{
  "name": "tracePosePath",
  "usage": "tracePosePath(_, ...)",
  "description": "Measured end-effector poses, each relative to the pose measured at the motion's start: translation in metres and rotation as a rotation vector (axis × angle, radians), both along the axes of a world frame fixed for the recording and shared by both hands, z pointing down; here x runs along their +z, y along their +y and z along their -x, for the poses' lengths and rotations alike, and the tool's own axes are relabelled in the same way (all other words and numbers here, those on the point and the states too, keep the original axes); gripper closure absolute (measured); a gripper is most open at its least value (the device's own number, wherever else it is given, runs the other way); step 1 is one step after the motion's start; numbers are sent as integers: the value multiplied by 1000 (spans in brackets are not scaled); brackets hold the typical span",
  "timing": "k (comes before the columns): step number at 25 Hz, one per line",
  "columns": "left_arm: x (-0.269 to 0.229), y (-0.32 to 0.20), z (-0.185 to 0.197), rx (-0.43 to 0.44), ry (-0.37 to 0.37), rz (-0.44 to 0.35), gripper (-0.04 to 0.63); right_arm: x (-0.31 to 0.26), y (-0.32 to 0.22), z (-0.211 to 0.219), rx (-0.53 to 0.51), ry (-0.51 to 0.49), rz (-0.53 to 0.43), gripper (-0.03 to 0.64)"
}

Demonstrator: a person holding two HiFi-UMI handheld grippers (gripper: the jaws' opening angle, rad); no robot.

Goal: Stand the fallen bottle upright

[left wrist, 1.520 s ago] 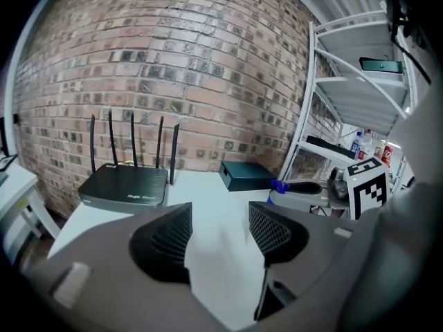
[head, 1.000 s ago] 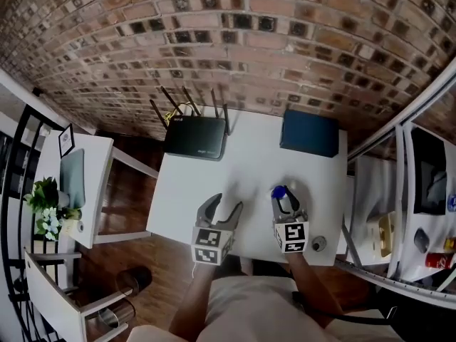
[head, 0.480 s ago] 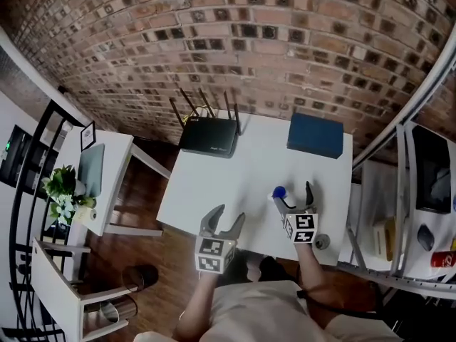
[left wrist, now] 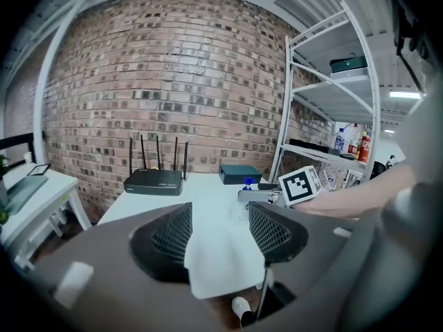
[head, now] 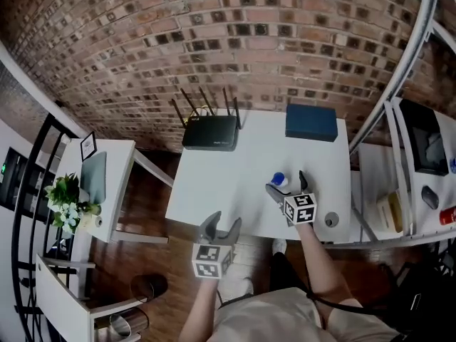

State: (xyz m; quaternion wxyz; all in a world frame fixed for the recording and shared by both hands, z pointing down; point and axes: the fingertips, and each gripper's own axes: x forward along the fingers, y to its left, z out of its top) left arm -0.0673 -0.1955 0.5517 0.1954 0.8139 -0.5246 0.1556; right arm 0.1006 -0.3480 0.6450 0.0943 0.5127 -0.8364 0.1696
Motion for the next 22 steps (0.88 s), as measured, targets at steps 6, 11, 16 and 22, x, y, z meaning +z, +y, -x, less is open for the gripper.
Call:
tracePosePath(6,-4,71,37,-23,139,-57,316,-44,81,13,102,17,-99,43)
tracePosePath(11,-50,101,61,13,142,-181,314,-130,176,37,131,-1,-192,48)
tracePosePath(16,-123,109,58,13,74,-355,304,-208,239,47,153,5,-298,48)
tracePosePath(22,-174,100,42,-28,83,-498,299,-248,265,21,304,212,-373,71)
